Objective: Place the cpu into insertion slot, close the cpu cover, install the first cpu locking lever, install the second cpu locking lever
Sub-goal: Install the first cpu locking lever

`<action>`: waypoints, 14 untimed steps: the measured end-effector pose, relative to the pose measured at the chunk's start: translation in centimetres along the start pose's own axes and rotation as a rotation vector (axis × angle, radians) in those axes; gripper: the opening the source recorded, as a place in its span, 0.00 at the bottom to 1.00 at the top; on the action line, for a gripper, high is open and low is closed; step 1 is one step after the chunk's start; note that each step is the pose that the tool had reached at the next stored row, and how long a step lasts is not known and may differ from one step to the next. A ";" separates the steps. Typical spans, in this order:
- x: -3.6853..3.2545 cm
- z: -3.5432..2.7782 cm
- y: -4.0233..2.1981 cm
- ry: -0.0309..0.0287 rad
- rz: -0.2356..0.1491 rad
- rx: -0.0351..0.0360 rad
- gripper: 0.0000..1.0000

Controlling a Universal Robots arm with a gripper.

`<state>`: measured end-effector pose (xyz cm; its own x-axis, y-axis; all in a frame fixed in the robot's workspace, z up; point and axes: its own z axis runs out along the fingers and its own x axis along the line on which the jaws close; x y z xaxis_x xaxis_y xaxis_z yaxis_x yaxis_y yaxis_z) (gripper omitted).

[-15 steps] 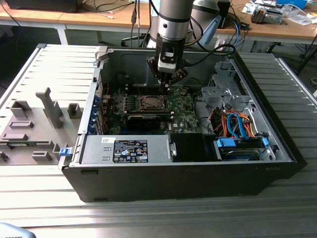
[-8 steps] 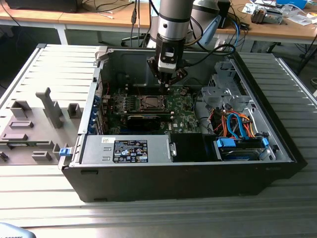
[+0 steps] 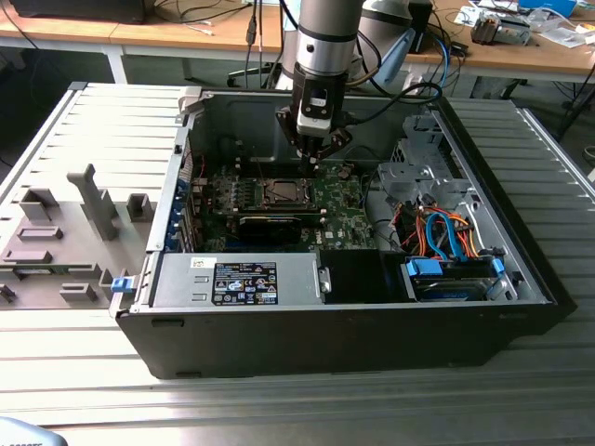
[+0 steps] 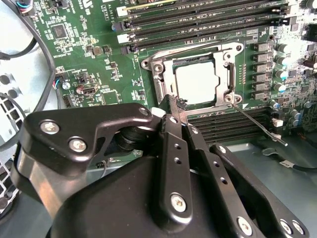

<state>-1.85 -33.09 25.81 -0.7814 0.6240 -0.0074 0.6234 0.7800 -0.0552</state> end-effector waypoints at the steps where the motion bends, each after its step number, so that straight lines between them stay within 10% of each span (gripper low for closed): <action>1: 0.00 0.00 0.00 0.0000 0.000 0.0000 0.11; 14: 0.00 0.00 0.00 -0.0007 -0.011 -0.0001 0.11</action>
<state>-1.85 -33.09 25.81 -0.7883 0.6153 -0.0075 0.6147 0.7868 -0.0552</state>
